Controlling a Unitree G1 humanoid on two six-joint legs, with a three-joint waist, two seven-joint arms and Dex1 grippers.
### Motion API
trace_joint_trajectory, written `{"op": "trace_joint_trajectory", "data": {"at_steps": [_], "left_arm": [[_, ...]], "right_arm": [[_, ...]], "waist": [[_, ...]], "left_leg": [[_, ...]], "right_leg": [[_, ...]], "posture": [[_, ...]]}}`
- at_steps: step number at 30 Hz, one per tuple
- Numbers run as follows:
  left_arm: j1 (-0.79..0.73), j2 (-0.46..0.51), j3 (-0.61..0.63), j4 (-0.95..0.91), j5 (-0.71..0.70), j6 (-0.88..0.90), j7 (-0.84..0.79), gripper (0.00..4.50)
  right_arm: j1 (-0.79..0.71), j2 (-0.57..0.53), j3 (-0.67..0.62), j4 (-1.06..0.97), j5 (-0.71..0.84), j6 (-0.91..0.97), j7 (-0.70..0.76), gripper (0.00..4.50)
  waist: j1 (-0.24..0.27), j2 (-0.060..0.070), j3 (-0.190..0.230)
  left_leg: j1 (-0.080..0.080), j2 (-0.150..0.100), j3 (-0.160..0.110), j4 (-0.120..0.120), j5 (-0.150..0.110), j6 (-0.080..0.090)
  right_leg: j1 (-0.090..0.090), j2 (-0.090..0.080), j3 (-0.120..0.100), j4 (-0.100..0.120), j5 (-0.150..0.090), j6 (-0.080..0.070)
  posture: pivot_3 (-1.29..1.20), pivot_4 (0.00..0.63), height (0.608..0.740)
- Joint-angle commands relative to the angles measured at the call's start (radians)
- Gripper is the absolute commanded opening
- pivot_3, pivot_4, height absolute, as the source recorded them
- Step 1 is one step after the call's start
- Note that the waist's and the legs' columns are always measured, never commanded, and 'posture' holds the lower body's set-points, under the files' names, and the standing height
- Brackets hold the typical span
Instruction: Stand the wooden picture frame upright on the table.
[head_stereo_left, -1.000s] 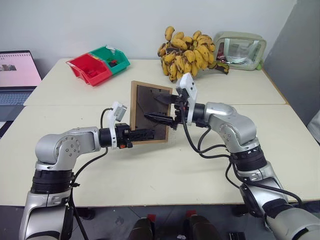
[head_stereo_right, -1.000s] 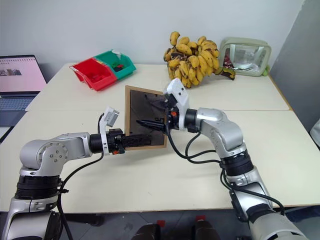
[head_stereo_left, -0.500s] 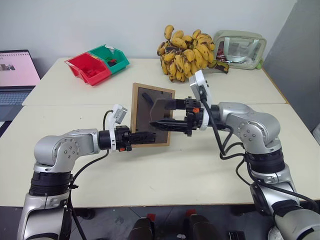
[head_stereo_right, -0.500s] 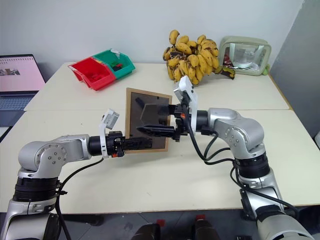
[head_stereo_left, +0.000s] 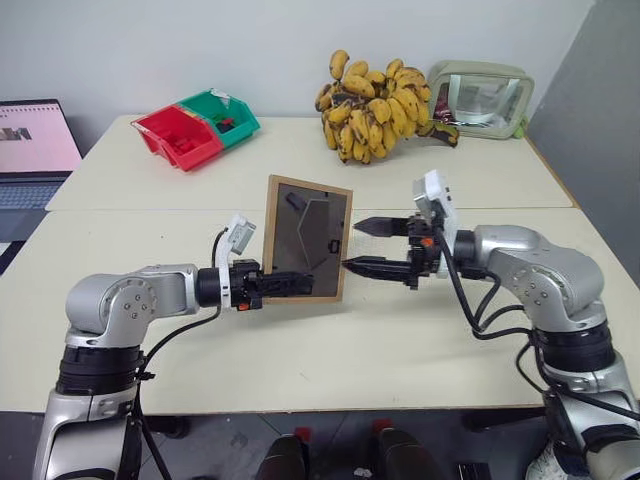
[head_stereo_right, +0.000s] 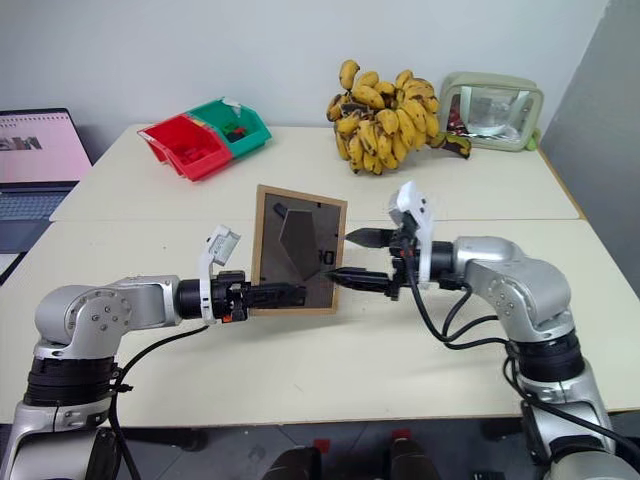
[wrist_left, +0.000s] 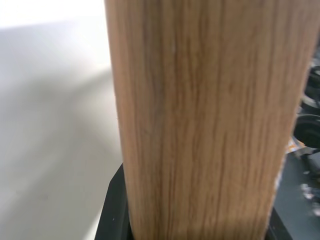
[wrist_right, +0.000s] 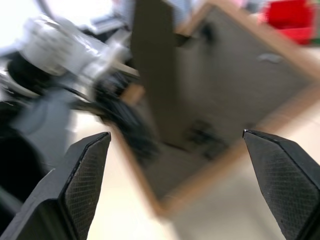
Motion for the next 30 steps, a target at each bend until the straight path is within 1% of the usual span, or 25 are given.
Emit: {"op": "trace_joint_trajectory", "data": {"at_steps": [1, 2, 3, 4, 5, 7, 10, 13, 15, 18, 21, 25, 28, 30], "left_arm": [[-0.023, 0.019, 0.075, -0.020, -0.094, 0.074, -0.007, 0.86], [-0.031, 0.017, 0.088, -0.007, -0.116, 0.108, -0.001, 0.86], [-0.043, 0.012, 0.107, 0.012, -0.143, 0.151, 0.008, 0.86], [-0.057, 0.003, 0.125, 0.033, -0.166, 0.189, 0.021, 0.86], [-0.076, -0.009, 0.146, 0.058, -0.189, 0.232, 0.040, 0.86], [-0.108, -0.020, 0.166, 0.096, -0.239, 0.304, 0.063, 0.86], [-0.134, -0.005, 0.148, 0.151, -0.341, 0.332, 0.108, 0.86], [-0.139, 0.019, 0.110, 0.186, -0.437, 0.332, 0.159, 0.86], [-0.142, 0.018, 0.097, 0.193, -0.499, 0.332, 0.202, 0.86], [-0.151, 0.006, 0.084, 0.211, -0.597, 0.332, 0.275, 0.86], [-0.155, 0.001, 0.077, 0.222, -0.682, 0.331, 0.343, 0.86], [-0.126, 0.022, 0.038, 0.200, -0.801, 0.297, 0.428, 0.86], [-0.108, 0.051, 0.003, 0.179, -0.891, 0.253, 0.477, 0.86], [-0.102, 0.067, -0.021, 0.176, -0.942, 0.218, 0.508, 0.86]], "right_arm": [[0.077, -0.070, 0.033, 0.124, -0.316, -0.600, -0.012, 4.46], [0.088, -0.082, 0.039, 0.193, -0.403, -0.787, -0.057, 4.46], [0.087, -0.110, 0.052, 0.265, -0.553, -1.026, -0.166, 4.46], [0.080, -0.118, 0.054, 0.332, -0.644, -1.205, -0.234, 4.46], [0.073, -0.112, 0.052, 0.387, -0.669, -1.308, -0.263, 4.46], [0.035, -0.098, 0.049, 0.484, -0.758, -1.482, -0.369, 4.46], [-0.034, -0.069, 0.053, 0.584, -0.917, -1.650, -0.523, 4.46], [-0.089, -0.031, 0.064, 0.650, -1.016, -1.732, -0.632, 4.46], [-0.131, -0.008, 0.074, 0.686, -1.101, -1.758, -0.713, 4.46], [-0.184, 0.024, 0.092, 0.714, -1.219, -1.770, -0.835, 4.46], [-0.217, 0.047, 0.133, 0.735, -1.313, -1.768, -0.922, 4.46], [-0.262, 0.077, 0.187, 0.772, -1.389, -1.751, -1.029, 4.46], [-0.294, 0.085, 0.219, 0.788, -1.411, -1.750, -1.076, 4.46], [-0.312, 0.089, 0.240, 0.794, -1.415, -1.747, -1.092, 4.10]], "waist": [[0.002, 0.000, 0.000], [0.002, 0.000, 0.000], [0.000, 0.000, 0.000], [-0.002, 0.000, 0.000], [-0.004, 0.000, 0.000], [-0.009, 0.000, 0.000], [-0.018, 0.000, 0.000], [-0.018, 0.000, 0.000], [-0.015, 0.000, 0.000], [-0.013, 0.000, 0.000], [-0.013, 0.000, 0.000], [-0.013, 0.000, 0.000], [-0.014, 0.000, 0.000], [-0.013, 0.000, 0.000]], "left_leg": [[0.000, 0.000, 0.001, 0.000, 0.000, 0.000], [0.000, 0.000, 0.001, 0.000, 0.000, 0.000], [0.000, 0.000, 0.001, 0.001, 0.000, 0.000], [0.000, 0.000, 0.002, 0.001, 0.000, 0.000], [0.001, 0.000, 0.002, 0.002, 0.000, 0.000], [0.001, 0.000, 0.002, 0.002, 0.000, 0.000], [0.002, 0.001, 0.003, 0.002, 0.001, -0.002], [0.003, 0.002, 0.002, 0.002, 0.003, -0.004], [0.004, 0.002, 0.002, 0.003, 0.003, -0.005], [0.004, 0.001, 0.001, 0.004, 0.004, -0.006], [0.004, 0.000, 0.001, 0.004, 0.004, -0.007], [0.004, 0.000, 0.001, 0.004, 0.004, -0.007], [0.004, 0.000, 0.001, 0.004, 0.004, -0.007], [0.004, 0.000, 0.001, 0.004, 0.004, -0.007]], "right_leg": [[0.000, 0.000, 0.000, 0.000, 0.000, 0.000], [0.000, 0.000, 0.001, 0.000, 0.000, 0.000], [0.000, 0.000, 0.001, 0.000, 0.000, 0.000], [0.000, 0.000, 0.001, 0.001, 0.000, 0.000], [0.000, 0.000, 0.001, 0.001, 0.000, 0.000], [0.000, 0.001, 0.001, 0.002, 0.000, 0.000], [0.000, 0.002, 0.003, 0.004, 0.000, 0.000], [0.000, 0.002, 0.004, 0.007, 0.000, 0.000], [0.000, 0.002, 0.004, 0.008, 0.000, 0.000], [0.000, 0.001, 0.004, 0.010, 0.000, -0.001], [0.000, 0.001, 0.004, 0.010, 0.000, -0.001], [0.000, 0.000, 0.004, 0.011, 0.000, -0.001], [-0.001, 0.000, 0.005, 0.012, 0.000, -0.001], [-0.001, -0.001, 0.005, 0.012, 0.000, -0.001]], "posture": [[0.00, 0.150, 0.740], [0.00, 0.150, 0.740], [0.00, 0.150, 0.740], [0.00, 0.150, 0.740], [0.00, 0.150, 0.740], [0.00, 0.150, 0.740], [0.00, 0.150, 0.740], [0.00, 0.150, 0.740], [0.00, 0.150, 0.740], [0.00, 0.150, 0.740], [0.00, 0.150, 0.740], [0.00, 0.150, 0.740], [0.00, 0.150, 0.740], [0.00, 0.150, 0.740]]}}
